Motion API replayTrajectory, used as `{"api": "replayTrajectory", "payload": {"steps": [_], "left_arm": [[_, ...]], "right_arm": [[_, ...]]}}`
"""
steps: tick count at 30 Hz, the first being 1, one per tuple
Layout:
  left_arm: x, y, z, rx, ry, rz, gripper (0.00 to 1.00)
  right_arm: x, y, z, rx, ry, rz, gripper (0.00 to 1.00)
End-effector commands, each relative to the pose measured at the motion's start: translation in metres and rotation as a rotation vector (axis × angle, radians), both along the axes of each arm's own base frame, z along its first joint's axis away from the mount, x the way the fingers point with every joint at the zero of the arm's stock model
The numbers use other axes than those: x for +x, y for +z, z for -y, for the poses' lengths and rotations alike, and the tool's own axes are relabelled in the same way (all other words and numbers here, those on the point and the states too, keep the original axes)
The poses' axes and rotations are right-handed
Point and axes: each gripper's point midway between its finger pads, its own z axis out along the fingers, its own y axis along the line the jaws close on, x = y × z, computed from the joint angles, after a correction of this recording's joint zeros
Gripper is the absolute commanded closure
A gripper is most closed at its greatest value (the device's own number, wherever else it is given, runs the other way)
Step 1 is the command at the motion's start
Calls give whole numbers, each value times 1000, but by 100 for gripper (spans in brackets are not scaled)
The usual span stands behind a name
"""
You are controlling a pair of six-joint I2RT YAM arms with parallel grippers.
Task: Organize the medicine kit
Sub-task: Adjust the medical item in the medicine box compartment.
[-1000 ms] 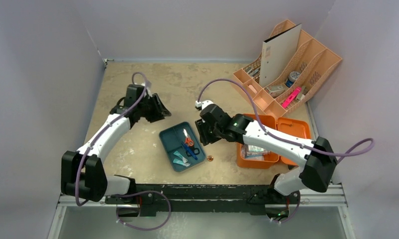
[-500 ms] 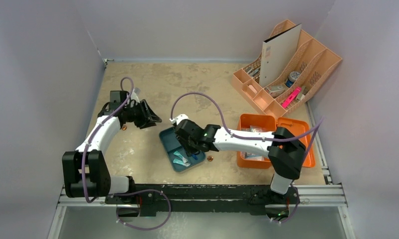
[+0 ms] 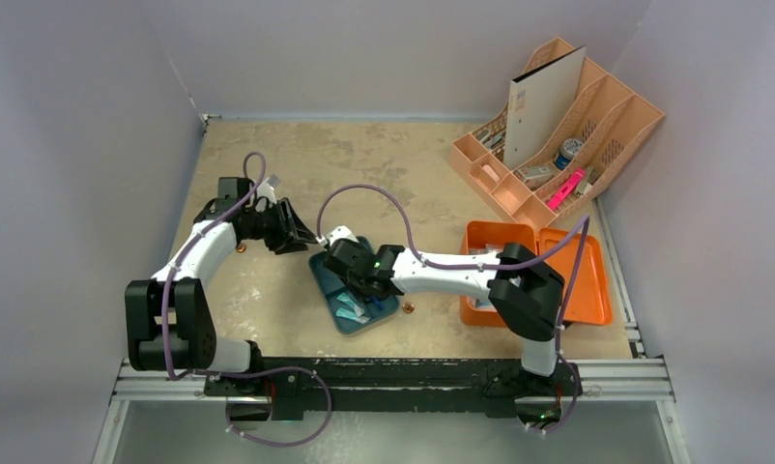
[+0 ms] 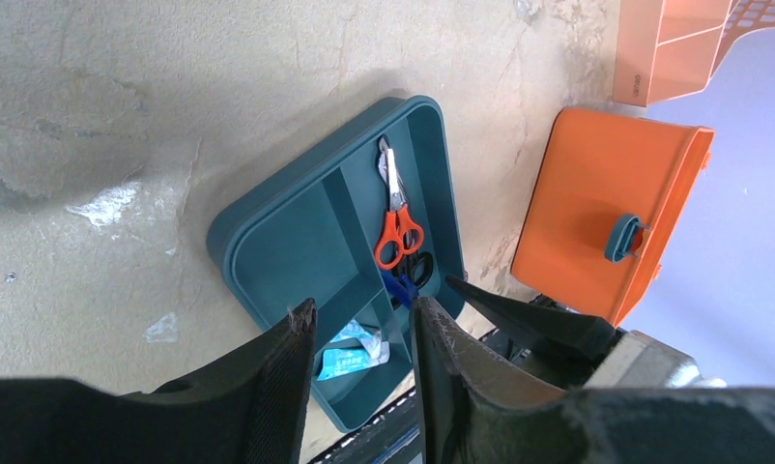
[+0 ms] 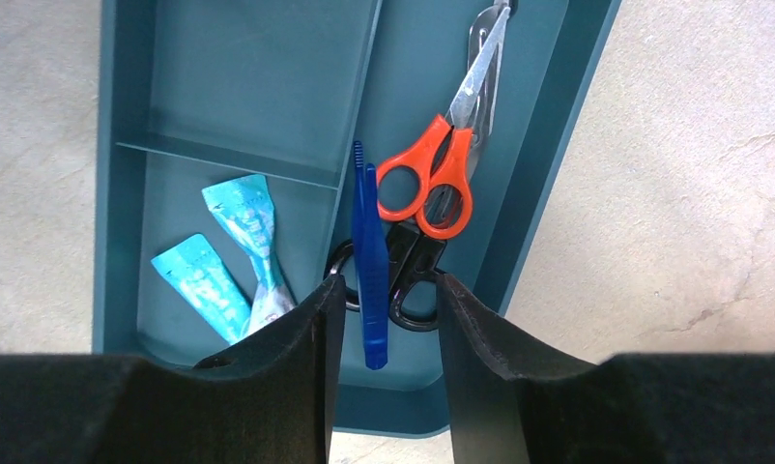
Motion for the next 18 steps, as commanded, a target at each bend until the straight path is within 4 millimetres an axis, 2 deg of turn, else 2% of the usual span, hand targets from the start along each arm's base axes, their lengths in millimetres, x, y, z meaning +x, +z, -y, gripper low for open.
{"api": "replayTrajectory", "payload": {"steps": [1,7,10,15,18], "left_arm": [[5,8,0,-20,-22,41,61],[4,8,-1,-9,-20,45,61],[4,7,-2,-10,-18,42,61],[4,6,-3,-4,-14,38,61],[4,6,-3,-5,-12,35,61]], "right_arm": [[7,9,1,-29,-12,44,59],[11,10,5,-49,-25,66,72],[11,8,7,-54,-28,68,74],[8,9,6,-41,-22,55,75],[2,15,-2,9,2,32,71]]}}
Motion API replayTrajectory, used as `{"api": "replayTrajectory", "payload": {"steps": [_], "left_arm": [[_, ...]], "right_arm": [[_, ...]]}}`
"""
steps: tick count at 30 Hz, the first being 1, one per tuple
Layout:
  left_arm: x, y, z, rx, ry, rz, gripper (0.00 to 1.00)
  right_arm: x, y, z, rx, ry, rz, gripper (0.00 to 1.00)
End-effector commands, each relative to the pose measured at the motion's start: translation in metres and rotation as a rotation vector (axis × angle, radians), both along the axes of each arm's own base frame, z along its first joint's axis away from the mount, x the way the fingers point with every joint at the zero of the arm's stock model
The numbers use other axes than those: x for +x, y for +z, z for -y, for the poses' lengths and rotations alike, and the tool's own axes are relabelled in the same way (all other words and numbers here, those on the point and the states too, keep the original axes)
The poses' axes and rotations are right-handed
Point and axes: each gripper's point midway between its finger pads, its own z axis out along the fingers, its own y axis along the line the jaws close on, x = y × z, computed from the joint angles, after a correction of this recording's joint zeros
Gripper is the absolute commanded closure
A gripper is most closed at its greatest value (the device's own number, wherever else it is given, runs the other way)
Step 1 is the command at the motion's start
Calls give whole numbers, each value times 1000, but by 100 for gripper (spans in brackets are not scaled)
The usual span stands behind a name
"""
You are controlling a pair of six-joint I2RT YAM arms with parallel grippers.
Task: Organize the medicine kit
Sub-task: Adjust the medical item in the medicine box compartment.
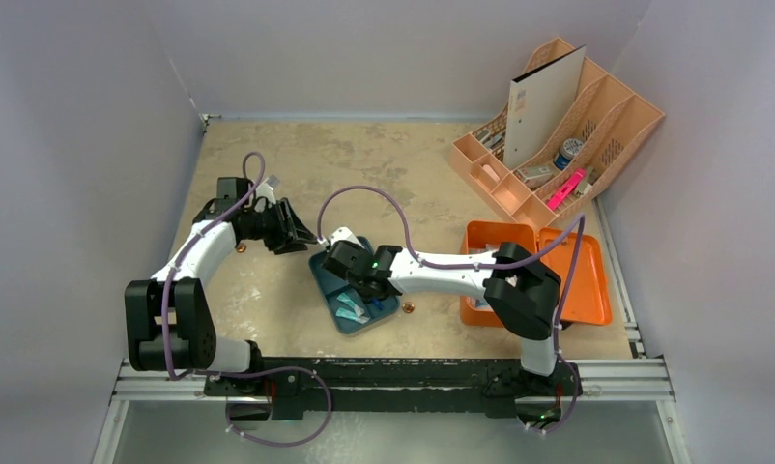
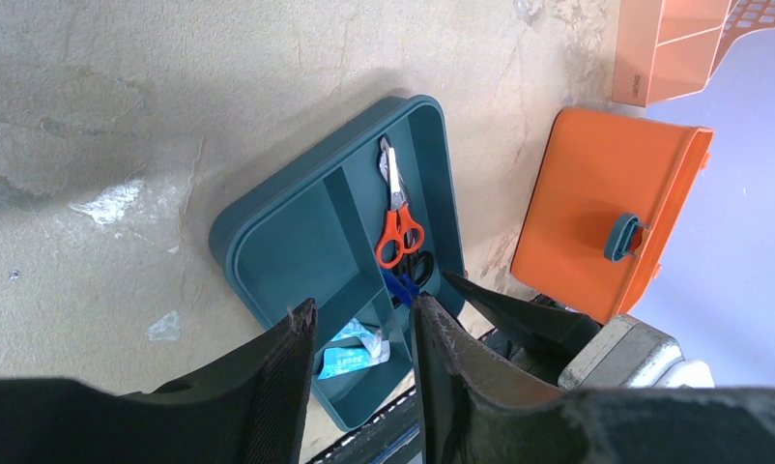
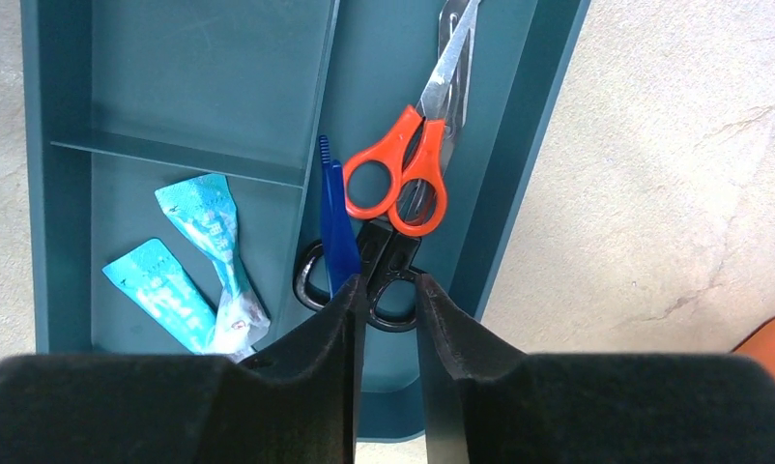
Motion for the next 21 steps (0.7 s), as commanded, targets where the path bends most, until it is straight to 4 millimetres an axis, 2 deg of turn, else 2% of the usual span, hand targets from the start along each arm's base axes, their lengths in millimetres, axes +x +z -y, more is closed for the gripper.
{"api": "replayTrajectory", "payload": {"steps": [1,13,21], "left_arm": [[4,5,-1,-2,-12,36,61],[3,1,1,-22,-22,17,61],[3,0,0,-14,-20,13,62]], "right_arm": [[-4,24,-14,92,26,0,69],[-6,12,-17,83,30,-23,62],[-6,6,-16,60,29,-30,64]]}}
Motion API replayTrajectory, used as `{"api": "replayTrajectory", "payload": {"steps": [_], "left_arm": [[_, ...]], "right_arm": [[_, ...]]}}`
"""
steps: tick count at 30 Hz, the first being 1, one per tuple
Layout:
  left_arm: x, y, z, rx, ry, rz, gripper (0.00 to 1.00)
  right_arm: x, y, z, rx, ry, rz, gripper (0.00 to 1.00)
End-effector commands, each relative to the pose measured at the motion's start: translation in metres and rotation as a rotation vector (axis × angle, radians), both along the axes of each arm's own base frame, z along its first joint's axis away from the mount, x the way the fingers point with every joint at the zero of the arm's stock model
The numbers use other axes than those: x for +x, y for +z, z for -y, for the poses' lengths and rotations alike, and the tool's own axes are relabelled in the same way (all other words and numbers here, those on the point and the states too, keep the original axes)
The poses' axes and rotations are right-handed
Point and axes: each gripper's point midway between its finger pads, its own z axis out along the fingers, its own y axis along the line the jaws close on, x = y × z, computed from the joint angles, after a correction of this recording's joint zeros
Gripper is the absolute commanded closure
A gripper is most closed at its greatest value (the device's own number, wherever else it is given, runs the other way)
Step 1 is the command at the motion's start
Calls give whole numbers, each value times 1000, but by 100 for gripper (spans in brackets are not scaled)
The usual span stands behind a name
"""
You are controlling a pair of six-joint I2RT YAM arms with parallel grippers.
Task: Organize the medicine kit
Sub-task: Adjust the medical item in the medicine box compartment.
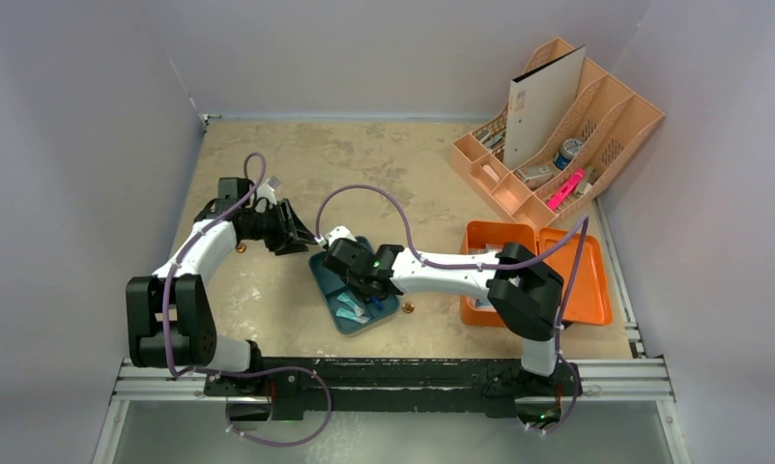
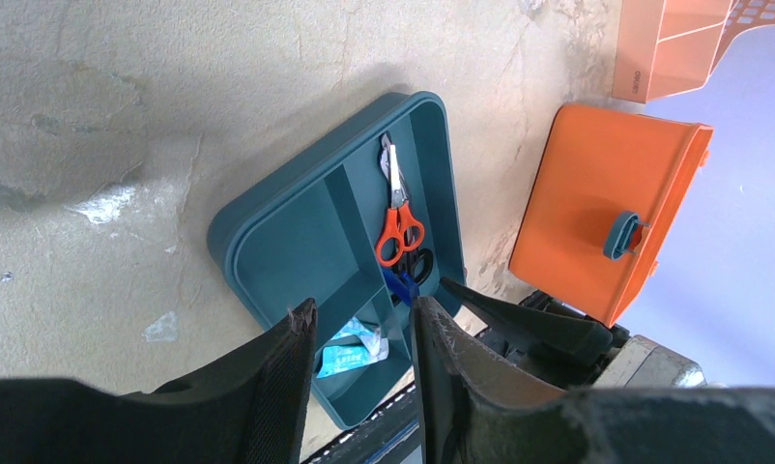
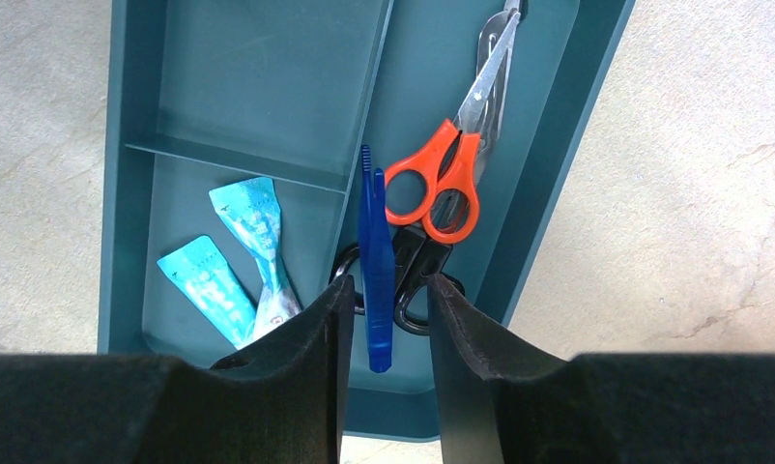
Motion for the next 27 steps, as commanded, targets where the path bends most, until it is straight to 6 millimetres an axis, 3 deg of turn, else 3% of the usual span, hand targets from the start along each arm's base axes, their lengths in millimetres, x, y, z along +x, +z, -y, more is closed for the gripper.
{"api": "replayTrajectory", "payload": {"steps": [1,13,27], "left_arm": [[4,4,-1,-4,-14,29,62],[3,3,-2,0,-14,27,61],[3,1,-1,-8,-13,20,62]], "right_arm": [[-1,0,-4,-7,6,0,64],[-2,-9,-2,-36,7,-12,68],[4,-2,10,-72,7,8,70]]}}
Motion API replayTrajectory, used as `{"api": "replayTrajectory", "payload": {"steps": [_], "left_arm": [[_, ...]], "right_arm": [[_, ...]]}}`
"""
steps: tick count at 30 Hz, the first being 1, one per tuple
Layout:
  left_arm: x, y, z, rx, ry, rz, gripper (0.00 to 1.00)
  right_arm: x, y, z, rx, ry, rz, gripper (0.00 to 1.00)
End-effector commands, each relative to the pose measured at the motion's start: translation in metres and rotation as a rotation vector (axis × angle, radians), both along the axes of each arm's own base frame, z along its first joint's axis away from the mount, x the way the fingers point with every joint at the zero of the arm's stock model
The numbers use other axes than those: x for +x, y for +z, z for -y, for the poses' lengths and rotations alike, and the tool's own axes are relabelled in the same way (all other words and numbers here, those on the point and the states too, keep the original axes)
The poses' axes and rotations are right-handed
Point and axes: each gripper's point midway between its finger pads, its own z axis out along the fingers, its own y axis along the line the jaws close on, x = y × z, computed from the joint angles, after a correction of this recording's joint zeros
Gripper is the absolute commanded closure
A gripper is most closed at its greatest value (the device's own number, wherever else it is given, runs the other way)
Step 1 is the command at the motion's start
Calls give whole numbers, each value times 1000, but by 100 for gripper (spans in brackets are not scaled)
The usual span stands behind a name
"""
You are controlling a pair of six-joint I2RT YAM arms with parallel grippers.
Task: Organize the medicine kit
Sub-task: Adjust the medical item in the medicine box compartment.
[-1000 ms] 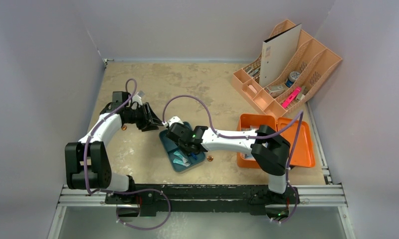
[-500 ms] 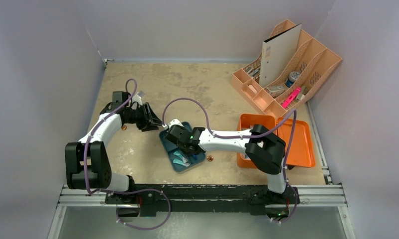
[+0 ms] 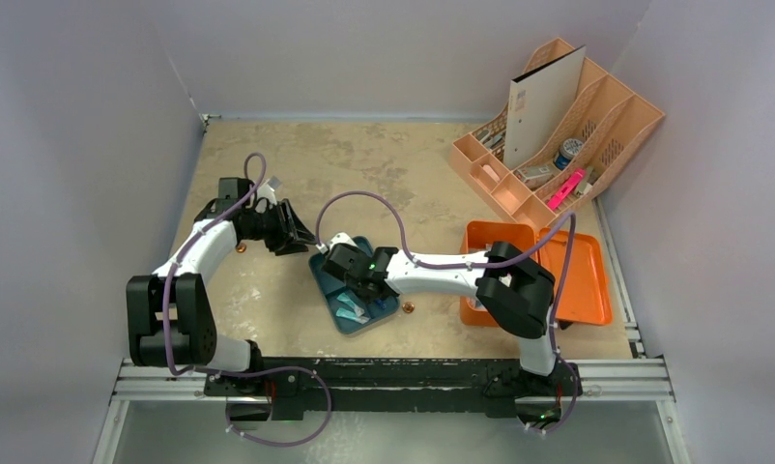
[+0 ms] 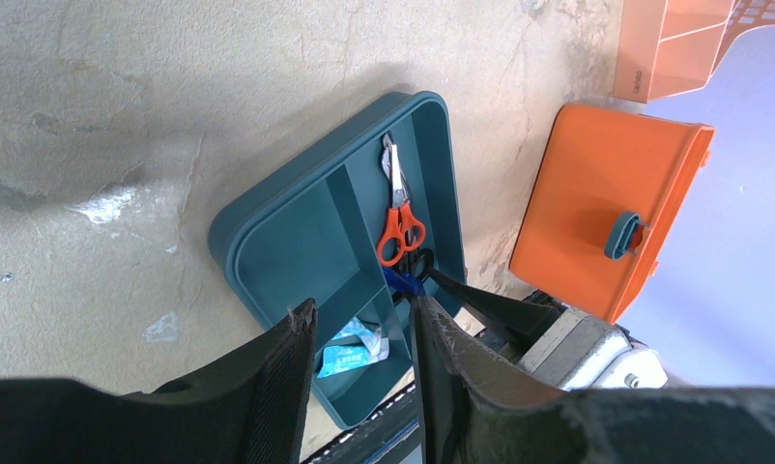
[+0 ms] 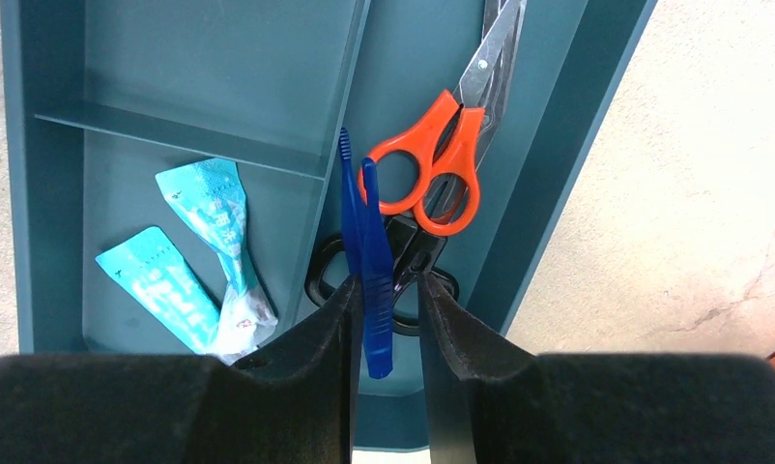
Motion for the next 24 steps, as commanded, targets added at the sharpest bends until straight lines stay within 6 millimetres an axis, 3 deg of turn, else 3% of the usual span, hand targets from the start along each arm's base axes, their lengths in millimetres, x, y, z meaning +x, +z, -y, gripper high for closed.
{"api": "replayTrajectory", "payload": {"steps": [1,11,21,24], "left_arm": [[3,2,-1,-8,-13,25,62],[5,1,0,-16,-13,22,62],[5,2,0,-15,-15,26,62],[5,3,0,-14,-14,30,63]], "right_arm": [[7,19,-2,18,-9,24,70],[19,27,-7,60,-18,16,70],[28,23,0,72,-61,-14,71],[26,30,-3,97,-63,-24,71]]}}
